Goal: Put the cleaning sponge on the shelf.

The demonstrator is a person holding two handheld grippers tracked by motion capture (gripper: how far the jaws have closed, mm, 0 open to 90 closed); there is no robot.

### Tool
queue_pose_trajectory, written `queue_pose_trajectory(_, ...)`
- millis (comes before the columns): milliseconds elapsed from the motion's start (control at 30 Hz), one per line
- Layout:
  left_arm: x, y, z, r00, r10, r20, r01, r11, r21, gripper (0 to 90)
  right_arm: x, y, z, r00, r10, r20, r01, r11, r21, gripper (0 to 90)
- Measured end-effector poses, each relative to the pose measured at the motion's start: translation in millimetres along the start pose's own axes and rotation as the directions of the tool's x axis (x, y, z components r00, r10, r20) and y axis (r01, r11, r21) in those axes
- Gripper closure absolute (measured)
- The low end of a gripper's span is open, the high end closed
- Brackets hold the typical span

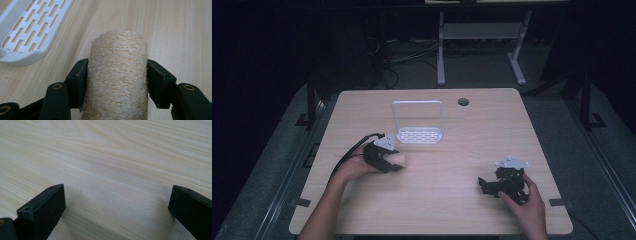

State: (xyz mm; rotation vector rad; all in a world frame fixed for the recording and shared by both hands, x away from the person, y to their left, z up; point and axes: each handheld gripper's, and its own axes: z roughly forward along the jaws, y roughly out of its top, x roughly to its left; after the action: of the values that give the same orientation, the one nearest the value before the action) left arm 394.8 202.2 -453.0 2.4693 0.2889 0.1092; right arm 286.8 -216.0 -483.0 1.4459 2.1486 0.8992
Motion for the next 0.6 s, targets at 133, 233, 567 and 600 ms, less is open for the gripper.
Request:
queue_pose_trajectory(133, -0.2, 1.1, -1.7, 0.9998, -0.018, -0.009, 0.018, 0.9998, -0.005, 40.5, 0.0, 0.0, 0.0, 1.0000, 0.000, 0.000, 0.000, 1.000, 0.000, 0.5)
queue_pose_trajectory(233, -2.0, 4.1, -4.8, 0.9983, -0.054, -0.023, 0.054, 0.9984, -0.016, 40.5, 0.0, 0.0, 0.0, 1.0000, 0.000, 0.000, 0.000, 1.000, 0.000, 0.5)
queue_pose_trajectory(567, -10.4, 5.9, -5.9, 0.9859, -0.148, -0.079, 0.143, 0.9877, -0.063, 40.8, 0.0, 0.0, 0.0, 1.0000, 0.000, 0.000, 0.000, 1.000, 0.000, 0.5)
queue_pose_trajectory(600, -10.4, 5.9, -5.9, 0.9859, -0.148, -0.079, 0.143, 0.9877, -0.063, 40.8, 0.0, 0.0, 0.0, 1.0000, 0.000, 0.000, 0.000, 1.000, 0.000, 0.5)
